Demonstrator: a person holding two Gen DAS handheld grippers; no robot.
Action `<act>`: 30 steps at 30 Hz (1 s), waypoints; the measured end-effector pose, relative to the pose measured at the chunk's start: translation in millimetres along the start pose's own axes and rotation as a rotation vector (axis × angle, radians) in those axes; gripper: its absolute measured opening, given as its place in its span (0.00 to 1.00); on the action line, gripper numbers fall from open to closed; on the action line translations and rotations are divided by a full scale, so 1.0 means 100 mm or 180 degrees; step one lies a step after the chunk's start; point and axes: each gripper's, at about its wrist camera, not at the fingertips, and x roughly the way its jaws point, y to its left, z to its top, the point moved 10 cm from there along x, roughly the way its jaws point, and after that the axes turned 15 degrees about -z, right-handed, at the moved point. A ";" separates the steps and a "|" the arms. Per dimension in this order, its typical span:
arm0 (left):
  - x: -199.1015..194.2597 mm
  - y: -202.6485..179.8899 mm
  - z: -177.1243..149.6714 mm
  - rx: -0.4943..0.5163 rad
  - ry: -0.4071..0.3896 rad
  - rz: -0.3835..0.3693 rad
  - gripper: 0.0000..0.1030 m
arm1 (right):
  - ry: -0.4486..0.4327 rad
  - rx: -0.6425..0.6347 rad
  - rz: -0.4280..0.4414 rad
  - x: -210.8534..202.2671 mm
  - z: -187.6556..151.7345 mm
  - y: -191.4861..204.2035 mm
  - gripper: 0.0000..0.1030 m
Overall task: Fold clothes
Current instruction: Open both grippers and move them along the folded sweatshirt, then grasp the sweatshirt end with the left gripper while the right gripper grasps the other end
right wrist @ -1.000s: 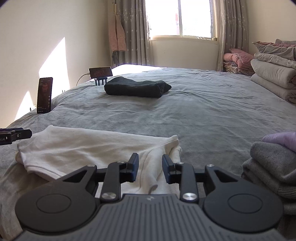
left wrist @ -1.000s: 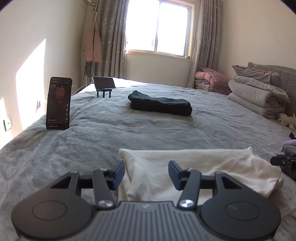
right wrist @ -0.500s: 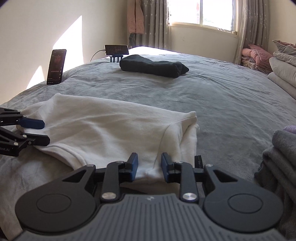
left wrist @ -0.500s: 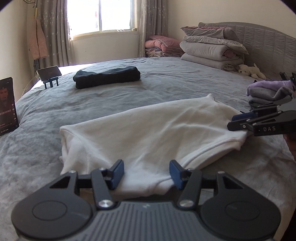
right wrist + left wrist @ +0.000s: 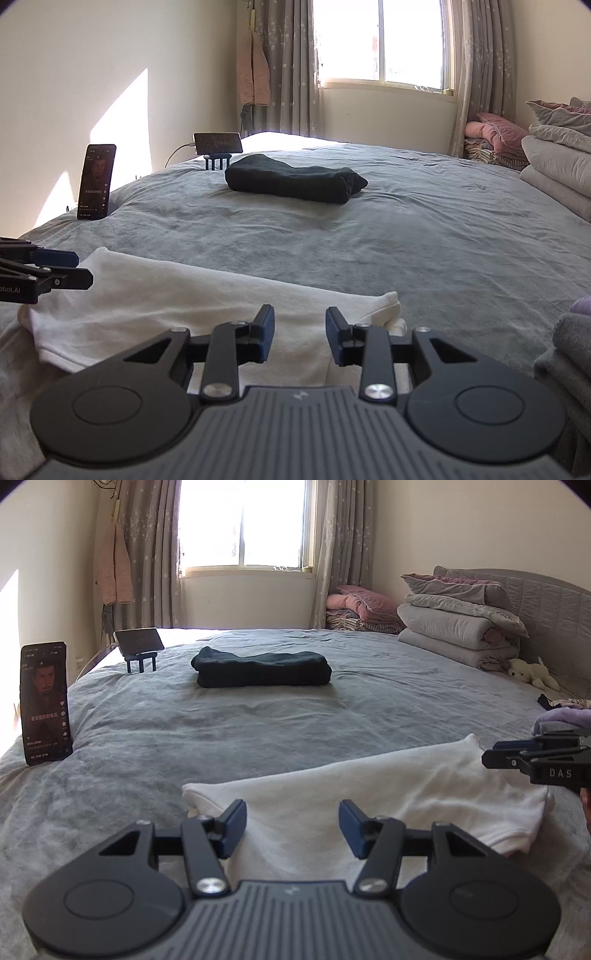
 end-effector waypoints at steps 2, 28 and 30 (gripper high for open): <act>0.08 0.03 -0.04 0.0044 0.0073 0.0042 0.55 | 0.0058 -0.0012 -0.0046 0.12 -0.03 -0.01 0.34; -0.41 0.37 -0.35 -0.0492 0.0234 -0.0033 0.64 | 0.0098 0.0047 -0.0154 -0.01 -0.17 -0.26 0.45; -0.42 0.42 -0.37 -0.0724 0.0233 -0.0095 0.63 | 0.0052 0.0087 -0.0156 -0.03 -0.13 -0.23 0.45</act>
